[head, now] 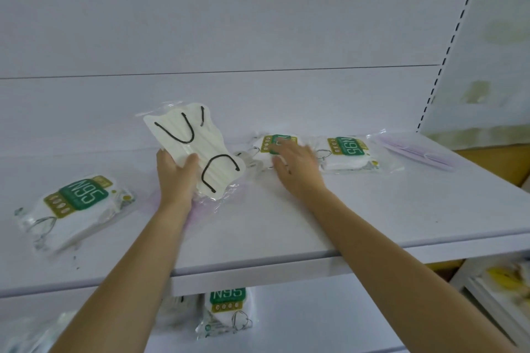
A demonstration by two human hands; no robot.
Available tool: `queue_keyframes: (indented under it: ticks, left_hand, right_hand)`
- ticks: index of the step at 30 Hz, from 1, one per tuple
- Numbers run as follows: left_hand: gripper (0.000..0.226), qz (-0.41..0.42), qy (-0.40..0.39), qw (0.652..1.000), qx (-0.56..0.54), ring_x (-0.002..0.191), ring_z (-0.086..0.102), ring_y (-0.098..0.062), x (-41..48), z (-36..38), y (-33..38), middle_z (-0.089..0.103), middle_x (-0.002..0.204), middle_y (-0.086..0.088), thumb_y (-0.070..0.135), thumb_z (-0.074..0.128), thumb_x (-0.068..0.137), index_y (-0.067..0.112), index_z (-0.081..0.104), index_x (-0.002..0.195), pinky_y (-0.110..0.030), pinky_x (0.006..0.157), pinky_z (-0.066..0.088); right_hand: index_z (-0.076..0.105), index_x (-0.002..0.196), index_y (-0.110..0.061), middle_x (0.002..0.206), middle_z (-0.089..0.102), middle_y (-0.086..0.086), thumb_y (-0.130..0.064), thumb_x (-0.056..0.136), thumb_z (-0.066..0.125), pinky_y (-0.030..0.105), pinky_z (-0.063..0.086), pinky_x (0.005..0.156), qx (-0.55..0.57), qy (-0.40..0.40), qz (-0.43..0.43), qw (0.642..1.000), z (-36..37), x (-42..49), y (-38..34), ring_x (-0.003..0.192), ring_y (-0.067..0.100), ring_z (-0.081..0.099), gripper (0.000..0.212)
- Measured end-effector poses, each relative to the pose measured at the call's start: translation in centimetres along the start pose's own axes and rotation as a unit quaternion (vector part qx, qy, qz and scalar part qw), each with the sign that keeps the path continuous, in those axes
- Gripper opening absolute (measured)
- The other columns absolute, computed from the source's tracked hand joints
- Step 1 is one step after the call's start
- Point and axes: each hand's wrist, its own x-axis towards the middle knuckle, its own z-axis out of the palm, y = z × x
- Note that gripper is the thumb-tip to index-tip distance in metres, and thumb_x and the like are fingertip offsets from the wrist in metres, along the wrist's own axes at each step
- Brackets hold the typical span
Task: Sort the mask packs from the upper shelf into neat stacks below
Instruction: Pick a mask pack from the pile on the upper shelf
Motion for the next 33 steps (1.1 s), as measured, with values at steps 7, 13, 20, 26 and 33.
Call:
queue_keyframes:
  ticks: [7,13,20,26,33]
  left_hand:
    - [0.03,0.004,-0.016,1.0,-0.002,0.088,0.059,-0.016,0.0,0.3,0.2,0.061,0.109,-0.009,0.008,0.054,0.083,0.009,0.05,0.113,-0.024,0.072,0.046]
    - [0.028,-0.008,-0.024,1.0,-0.011,0.089,0.061,-0.02,0.1,0.3,0.3,0.062,0.108,-0.012,0.008,0.055,0.082,0.009,0.05,0.11,-0.027,0.072,0.048]
    - [0.032,0.03,0.01,0.998,-0.062,0.092,0.062,-0.016,-0.5,-0.2,1.6,0.062,0.106,-0.004,0.012,0.056,0.083,0.013,0.05,0.114,-0.032,0.081,0.051]
    - [0.037,0.028,-0.049,0.998,-0.017,0.093,0.063,-0.02,-0.6,1.0,3.6,0.063,0.106,-0.008,0.015,0.057,0.079,0.005,0.051,0.114,-0.027,0.075,0.05]
    - [0.022,0.021,-0.094,0.995,-0.01,0.08,0.062,-0.016,-4.2,5.7,5.9,0.065,0.089,-0.001,0.0,0.052,0.08,0.014,0.06,0.095,-0.03,0.071,0.05]
  right_hand:
    - [0.041,0.139,-0.029,0.147,0.038,-0.011,-0.03,0.101,0.03,0.042,-0.009,0.117,0.03,-0.186,-0.058,0.98,0.0,-0.3,0.2,0.138,0.004,0.027,0.039]
    - [0.013,0.15,-0.017,0.157,-0.002,0.014,-0.033,0.096,0.037,0.044,-0.013,0.113,-0.064,0.081,0.282,0.954,-1.2,0.5,1.6,0.145,0.027,-0.01,0.061]
    - [0.062,0.12,-0.016,0.128,0.059,0.002,-0.033,0.094,0.05,0.026,0.036,0.1,0.236,-0.001,0.173,0.956,-2.0,0.1,1.5,0.121,0.018,0.051,0.033]
    - [0.05,0.133,-0.016,0.141,0.045,0.008,-0.029,0.093,0.051,0.029,0.028,0.105,0.062,0.084,0.209,0.972,-8.2,0.3,6.7,0.132,0.024,0.037,0.042]
    - [0.031,0.144,-0.012,0.15,0.027,0.015,-0.047,0.097,0.024,0.047,0.013,0.112,-0.217,-0.167,0.374,0.886,-13.5,-4.4,18.5,0.138,0.036,0.019,0.059]
